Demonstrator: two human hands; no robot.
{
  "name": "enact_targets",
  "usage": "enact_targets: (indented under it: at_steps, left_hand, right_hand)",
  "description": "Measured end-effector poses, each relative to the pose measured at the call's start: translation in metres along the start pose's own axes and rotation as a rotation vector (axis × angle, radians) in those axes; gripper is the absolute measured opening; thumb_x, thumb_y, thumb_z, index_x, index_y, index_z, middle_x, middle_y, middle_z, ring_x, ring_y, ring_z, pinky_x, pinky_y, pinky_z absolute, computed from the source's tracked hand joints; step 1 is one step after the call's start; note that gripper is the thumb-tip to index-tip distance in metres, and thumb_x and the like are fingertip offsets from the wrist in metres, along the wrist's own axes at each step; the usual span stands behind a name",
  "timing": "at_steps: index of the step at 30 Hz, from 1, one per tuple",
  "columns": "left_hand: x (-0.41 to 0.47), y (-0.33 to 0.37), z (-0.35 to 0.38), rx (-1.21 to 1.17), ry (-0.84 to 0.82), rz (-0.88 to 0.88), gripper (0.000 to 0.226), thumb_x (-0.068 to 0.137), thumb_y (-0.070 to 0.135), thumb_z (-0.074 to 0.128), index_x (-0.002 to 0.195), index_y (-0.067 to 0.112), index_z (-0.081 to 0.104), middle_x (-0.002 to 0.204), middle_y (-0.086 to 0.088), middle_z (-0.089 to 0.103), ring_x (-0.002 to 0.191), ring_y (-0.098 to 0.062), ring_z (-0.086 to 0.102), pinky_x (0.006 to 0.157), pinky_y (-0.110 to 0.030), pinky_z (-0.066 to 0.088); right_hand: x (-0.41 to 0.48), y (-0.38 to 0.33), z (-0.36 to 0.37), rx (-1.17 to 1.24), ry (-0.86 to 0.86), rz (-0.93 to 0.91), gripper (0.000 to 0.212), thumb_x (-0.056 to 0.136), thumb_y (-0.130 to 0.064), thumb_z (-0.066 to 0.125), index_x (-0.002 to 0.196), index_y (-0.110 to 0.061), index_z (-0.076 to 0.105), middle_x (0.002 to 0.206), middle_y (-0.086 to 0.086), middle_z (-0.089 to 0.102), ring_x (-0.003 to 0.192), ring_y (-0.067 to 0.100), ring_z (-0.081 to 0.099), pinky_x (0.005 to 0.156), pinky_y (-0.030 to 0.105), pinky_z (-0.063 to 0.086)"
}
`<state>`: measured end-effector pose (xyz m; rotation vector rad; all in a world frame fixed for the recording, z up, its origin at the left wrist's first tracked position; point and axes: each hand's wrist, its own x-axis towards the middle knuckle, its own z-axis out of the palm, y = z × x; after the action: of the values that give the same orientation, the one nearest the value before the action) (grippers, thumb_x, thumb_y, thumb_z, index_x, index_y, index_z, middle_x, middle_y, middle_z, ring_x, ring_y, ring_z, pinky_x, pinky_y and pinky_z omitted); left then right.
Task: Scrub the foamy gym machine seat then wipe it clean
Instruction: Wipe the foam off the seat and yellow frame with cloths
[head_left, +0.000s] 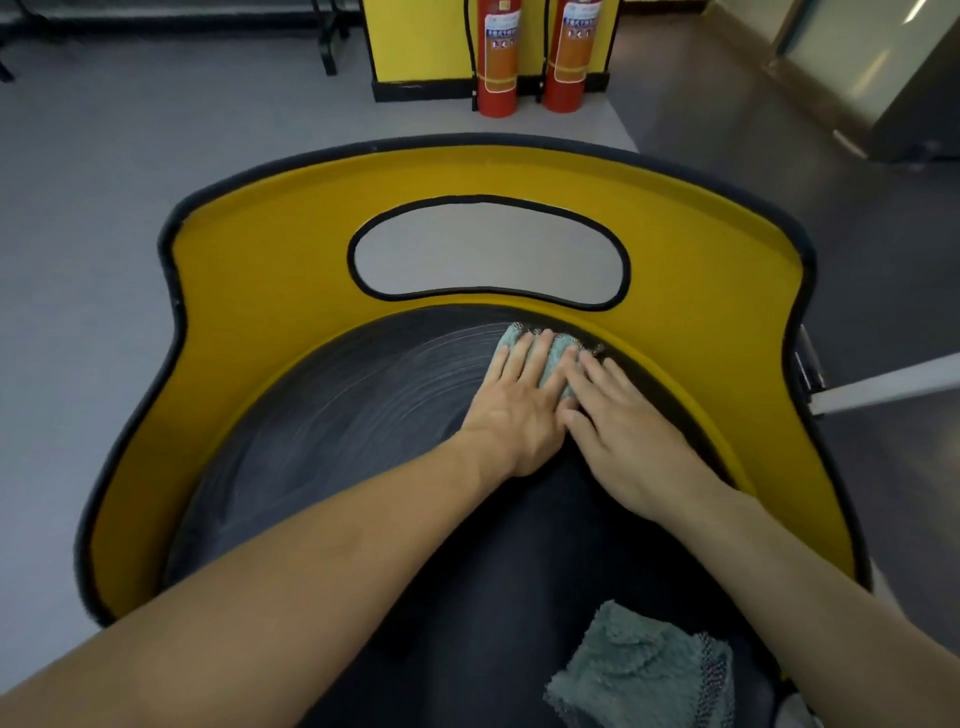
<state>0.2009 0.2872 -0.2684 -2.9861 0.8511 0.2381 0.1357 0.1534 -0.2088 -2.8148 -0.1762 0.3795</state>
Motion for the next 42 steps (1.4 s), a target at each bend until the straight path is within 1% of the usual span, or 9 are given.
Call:
enact_targets:
  at_steps: [3,10,14,19,25,30,33,39,42]
  left_hand:
    - [-0.046,-0.029,0.009,-0.075,0.009,-0.054,0.063,0.105,0.047,0.005,0.160,0.021,-0.014,0.167,-0.010,-0.018,0.153,-0.026,-0.021,0.124,-0.047,-0.010]
    - [-0.156,-0.120,0.024,-0.087,0.049,-0.305,0.084,0.088,0.067,-0.021,0.161,0.028,-0.006,0.169,-0.005,-0.009,0.155,-0.022,-0.013,0.125,-0.041,-0.010]
    - [-0.137,-0.110,0.020,-0.075,0.038,-0.332,0.075,0.092,0.059,-0.013,0.160,0.027,-0.012,0.169,-0.008,-0.012,0.155,-0.025,-0.016,0.124,-0.044,-0.015]
    - [-0.079,-0.051,0.011,-0.069,0.018,-0.203,0.065,0.105,0.051,0.005,0.159,0.024,-0.016,0.168,-0.010,-0.016,0.154,-0.028,-0.018,0.123,-0.048,-0.013]
    - [-0.089,-0.017,0.012,-0.080,-0.005,-0.065,0.072,0.094,0.059,-0.010,0.159,0.028,-0.017,0.168,-0.005,-0.019,0.154,-0.023,-0.020,0.125,-0.045,-0.010]
    - [-0.129,-0.074,0.017,-0.054,0.000,-0.284,0.083,0.084,0.065,-0.018,0.160,0.031,-0.013,0.169,-0.004,-0.013,0.155,-0.022,-0.014,0.125,-0.042,-0.008]
    - [-0.116,-0.082,0.016,-0.058,-0.010,-0.347,0.079,0.088,0.063,-0.014,0.160,0.028,-0.013,0.169,-0.008,-0.013,0.155,-0.026,-0.015,0.125,-0.045,-0.009]
    - [-0.018,-0.005,0.005,-0.065,0.041,-0.124,0.063,0.105,0.051,0.009,0.160,0.026,-0.011,0.169,-0.011,-0.011,0.155,-0.030,-0.013,0.124,-0.049,-0.008]
    - [0.012,0.042,0.000,-0.024,0.018,0.072,0.062,0.107,0.048,0.010,0.161,0.025,-0.010,0.168,-0.011,-0.012,0.155,-0.030,-0.014,0.124,-0.050,-0.008]
  right_hand:
    - [0.009,-0.010,0.022,-0.014,-0.048,0.026,0.065,0.106,-0.055,0.019,0.161,-0.031,-0.005,0.170,-0.007,-0.008,0.156,0.015,-0.011,0.127,0.044,0.001]
    - [0.004,-0.016,0.046,-0.089,-0.074,0.037,0.076,0.091,-0.074,-0.001,0.160,-0.041,-0.006,0.168,-0.009,-0.016,0.154,0.018,-0.022,0.124,0.051,-0.014]
    - [0.000,-0.011,0.045,-0.089,-0.046,0.023,0.080,0.089,-0.075,-0.001,0.161,-0.040,-0.002,0.169,-0.008,-0.013,0.154,0.016,-0.020,0.125,0.048,-0.011]
    - [-0.015,0.009,0.041,-0.087,-0.044,0.032,0.085,0.085,-0.078,-0.002,0.161,-0.039,0.000,0.170,-0.009,-0.010,0.155,0.015,-0.016,0.126,0.045,-0.007]
    - [-0.035,0.036,0.037,-0.155,-0.044,0.058,0.081,0.091,-0.080,0.008,0.161,-0.040,-0.003,0.170,-0.008,-0.013,0.155,0.017,-0.018,0.126,0.049,-0.006]
    - [-0.031,0.018,0.044,-0.145,-0.029,0.021,0.080,0.093,-0.079,0.012,0.161,-0.040,-0.003,0.169,-0.009,-0.014,0.154,0.018,-0.020,0.122,0.059,-0.011]
    - [-0.036,0.018,0.046,-0.153,-0.025,0.005,0.079,0.093,-0.077,0.012,0.162,-0.039,-0.001,0.170,-0.007,-0.011,0.155,0.019,-0.017,0.123,0.057,-0.010]
    - [-0.045,0.058,0.041,-0.099,0.023,0.098,0.079,0.092,-0.073,0.005,0.162,-0.037,0.004,0.170,-0.009,-0.006,0.156,0.016,-0.011,0.127,0.045,0.000]
    - [-0.046,0.077,0.039,0.032,0.077,0.159,0.069,0.102,-0.059,0.016,0.163,-0.029,0.007,0.171,-0.006,0.002,0.156,0.014,-0.004,0.127,0.040,0.005]
